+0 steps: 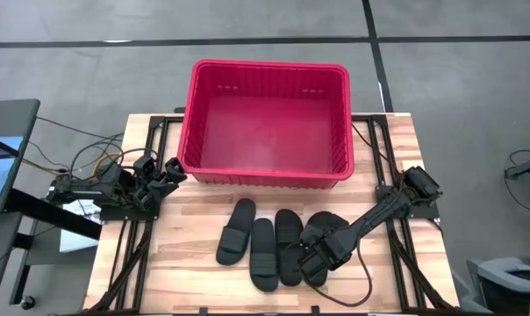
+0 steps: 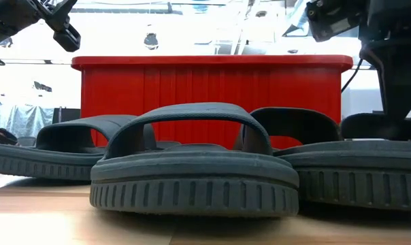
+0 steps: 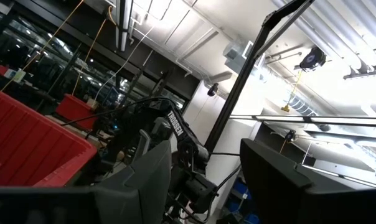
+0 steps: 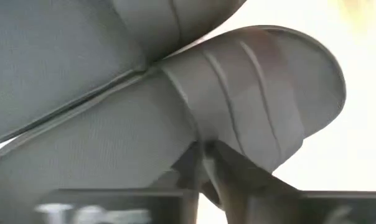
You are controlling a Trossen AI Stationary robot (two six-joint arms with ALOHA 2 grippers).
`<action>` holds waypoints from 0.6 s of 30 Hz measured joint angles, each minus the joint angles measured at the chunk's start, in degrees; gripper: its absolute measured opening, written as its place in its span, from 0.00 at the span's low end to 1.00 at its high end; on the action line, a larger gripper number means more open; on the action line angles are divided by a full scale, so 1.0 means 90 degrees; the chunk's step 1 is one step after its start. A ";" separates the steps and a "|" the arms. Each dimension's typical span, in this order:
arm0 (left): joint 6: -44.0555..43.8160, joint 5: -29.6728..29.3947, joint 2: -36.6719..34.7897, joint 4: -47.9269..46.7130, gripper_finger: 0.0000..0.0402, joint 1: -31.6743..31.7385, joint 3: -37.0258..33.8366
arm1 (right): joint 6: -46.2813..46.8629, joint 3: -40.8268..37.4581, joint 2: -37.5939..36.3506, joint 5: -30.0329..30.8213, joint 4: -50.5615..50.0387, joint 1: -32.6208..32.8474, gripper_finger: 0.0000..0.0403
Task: Pick and place slides into bin
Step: Put the black slide into the red bin
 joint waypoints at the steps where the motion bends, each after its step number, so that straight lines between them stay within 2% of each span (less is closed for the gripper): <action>1: 0.0000 0.0000 0.0000 0.0000 0.46 0.0000 0.0000 | -0.0006 0.0000 0.0002 -0.0045 0.0036 -0.0025 0.03; 11: 0.0002 -0.0002 -0.0001 -0.0151 0.46 0.0000 0.0000 | 0.0837 0.0019 0.0000 -0.0221 -0.0301 0.0085 0.00; 18: 0.0002 -0.0002 -0.0002 -0.0295 0.46 0.0000 0.0000 | 0.1394 0.0604 0.0004 -0.0209 -0.1065 0.0479 0.00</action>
